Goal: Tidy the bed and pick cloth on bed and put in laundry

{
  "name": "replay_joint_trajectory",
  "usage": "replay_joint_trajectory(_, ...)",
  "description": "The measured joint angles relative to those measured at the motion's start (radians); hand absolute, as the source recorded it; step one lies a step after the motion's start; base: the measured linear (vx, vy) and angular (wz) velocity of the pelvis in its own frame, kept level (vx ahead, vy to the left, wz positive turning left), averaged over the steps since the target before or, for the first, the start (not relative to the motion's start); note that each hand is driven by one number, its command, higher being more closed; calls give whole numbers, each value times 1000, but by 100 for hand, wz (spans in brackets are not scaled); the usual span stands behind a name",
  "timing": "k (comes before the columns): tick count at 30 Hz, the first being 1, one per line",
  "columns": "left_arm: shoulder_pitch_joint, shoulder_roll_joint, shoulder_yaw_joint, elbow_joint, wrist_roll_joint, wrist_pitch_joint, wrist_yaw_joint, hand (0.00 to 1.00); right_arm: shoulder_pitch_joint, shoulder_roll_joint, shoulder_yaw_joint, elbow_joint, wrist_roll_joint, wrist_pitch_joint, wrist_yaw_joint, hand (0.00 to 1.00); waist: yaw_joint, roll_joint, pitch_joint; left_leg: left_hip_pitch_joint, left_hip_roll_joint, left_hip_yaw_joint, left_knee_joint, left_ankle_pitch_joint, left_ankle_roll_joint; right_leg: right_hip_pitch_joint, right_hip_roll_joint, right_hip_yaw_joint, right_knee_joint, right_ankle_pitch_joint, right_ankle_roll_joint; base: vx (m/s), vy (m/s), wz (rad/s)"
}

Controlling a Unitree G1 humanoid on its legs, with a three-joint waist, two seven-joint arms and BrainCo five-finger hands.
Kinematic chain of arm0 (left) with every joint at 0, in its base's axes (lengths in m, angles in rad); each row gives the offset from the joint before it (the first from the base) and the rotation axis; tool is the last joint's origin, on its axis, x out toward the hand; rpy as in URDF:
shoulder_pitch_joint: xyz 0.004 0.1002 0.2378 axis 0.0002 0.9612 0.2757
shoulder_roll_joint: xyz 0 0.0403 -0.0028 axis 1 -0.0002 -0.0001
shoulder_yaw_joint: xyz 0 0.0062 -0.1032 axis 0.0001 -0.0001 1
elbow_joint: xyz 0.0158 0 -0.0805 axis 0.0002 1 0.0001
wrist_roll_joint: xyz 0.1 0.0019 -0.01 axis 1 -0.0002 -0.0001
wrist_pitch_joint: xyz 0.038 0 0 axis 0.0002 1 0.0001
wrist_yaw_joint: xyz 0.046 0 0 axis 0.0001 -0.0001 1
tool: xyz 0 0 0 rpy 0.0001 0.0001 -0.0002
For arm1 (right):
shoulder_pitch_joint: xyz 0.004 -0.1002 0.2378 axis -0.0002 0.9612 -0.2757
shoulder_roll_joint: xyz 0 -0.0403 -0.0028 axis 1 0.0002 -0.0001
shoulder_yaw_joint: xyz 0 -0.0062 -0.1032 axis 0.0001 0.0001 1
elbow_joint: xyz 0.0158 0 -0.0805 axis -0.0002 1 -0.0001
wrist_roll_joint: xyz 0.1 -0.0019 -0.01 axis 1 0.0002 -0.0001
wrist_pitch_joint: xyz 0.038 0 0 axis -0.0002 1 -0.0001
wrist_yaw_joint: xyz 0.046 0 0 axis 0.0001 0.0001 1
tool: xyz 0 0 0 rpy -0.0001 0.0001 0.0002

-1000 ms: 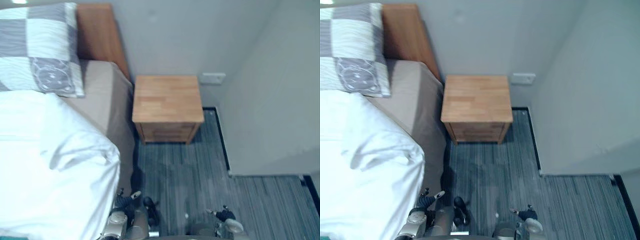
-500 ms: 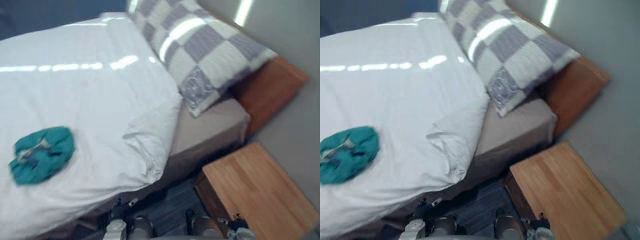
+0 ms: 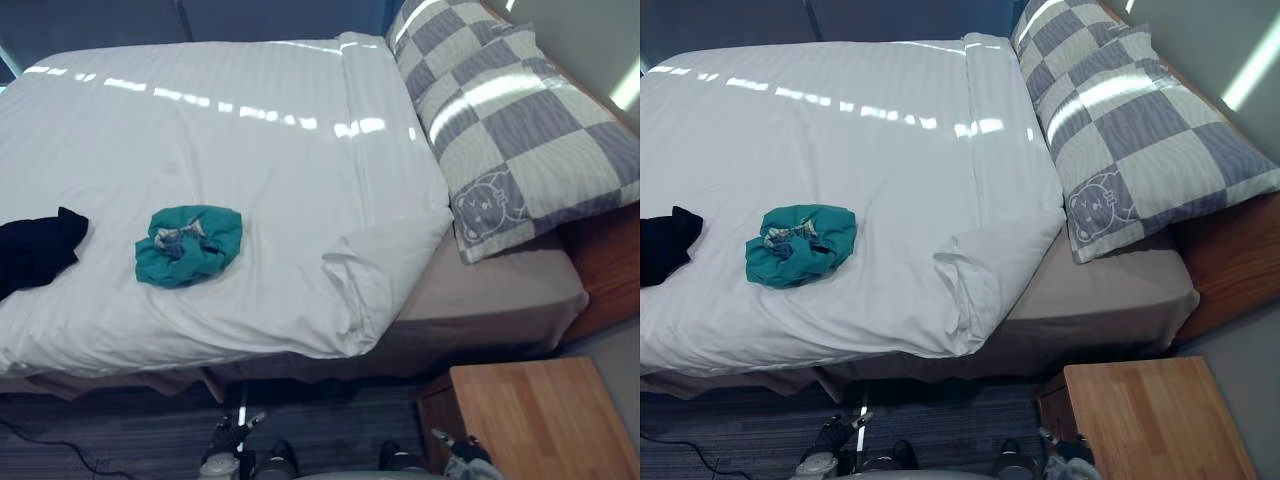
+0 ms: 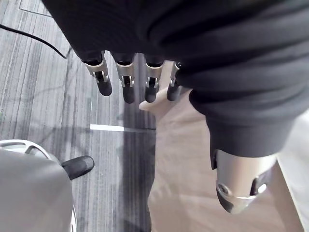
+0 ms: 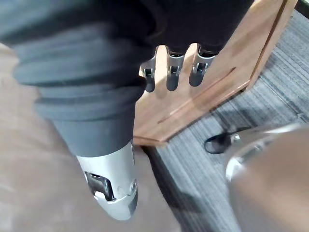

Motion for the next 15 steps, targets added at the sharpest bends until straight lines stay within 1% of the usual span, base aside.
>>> replay_joint_trajectory(1, 6, 6, -1, -1, 1, 0, -1, 0, 1, -5, -7, -124, -2, 0, -30, 0, -10, 0, 0, 8, -5, 6, -6, 0, 0, 0, 0, 10, -1, 3, 0, -8, 78, -20)
replay_joint_trajectory(3, 16, 15, -7, -2, 2, -1, -1, 0, -16, -35, -12, -294, -5, -5, -70, 0, -21, -2, -3, 19, -10, 15, -16, 4, 2, 0, 1, 23, -2, 6, 2, -12, 38, -18)
replay_joint_trajectory(4, 16, 18, -12, -3, 8, -2, -1, 0, -40, -73, -17, -375, -18, -21, -95, 0, -21, -1, -4, 20, -11, 16, -17, 4, 2, 0, 2, 26, -6, 9, 3, -12, 10, -10)
replay_joint_trajectory(6, 16, 24, -35, -4, 22, -4, -1, 0, -90, -131, -18, -446, -54, -26, -116, 0, -21, -1, -4, 19, -9, 16, -18, 7, 2, 1, 6, 26, -16, 19, -4, -17, 5, -5)
replay_joint_trajectory(7, 16, 33, -47, -4, 28, -6, -1, 0, -136, -177, -5, -476, -83, -31, -117, 0, -21, -1, -4, 18, -7, 15, -19, 9, 1, 0, 9, 28, -18, 23, -7, -29, 2, -5)
replay_joint_trajectory(8, 16, 35, -50, -4, 36, -9, -2, 0, -159, -204, 12, -481, -97, -36, -117, 0, -21, -1, -4, 17, -7, 14, -19, 10, 1, -1, 10, 28, -18, 23, -7, 0, 0, 0)
replay_joint_trajectory(10, 17, 43, -76, -4, 40, -17, -2, 0, -226, -295, 94, -493, -131, -44, -109, 0, -20, 0, -3, 11, -5, 6, -19, 13, 0, -5, 13, 27, -18, 24, -8, -38, -5, 3)
replay_joint_trajectory(11, 17, 52, -87, -4, 42, -20, -3, 0, -270, -343, 157, -501, -147, -48, -104, 0, -18, 1, -3, 0, -2, 0, -19, 16, -2, -22, 16, 27, -18, 27, -12, -62, -8, 2)
replay_joint_trajectory(13, 16, 57, -100, -5, 43, -21, -3, 0, -335, -396, 240, -514, -169, -62, -84, 0, -18, 2, 3, -25, 0, -6, -19, 25, 1, -42, 19, 27, -18, 31, -11, -70, -15, 4)
replay_joint_trajectory(15, 4, 61, -116, -11, 43, -25, -3, 0, -446, -451, 363, -542, -181, -74, -50, 0, -14, 12, 38, -71, 5, -29, -19, 45, 6, -75, 24, 19, -19, 49, -20, -57, -17, 16)
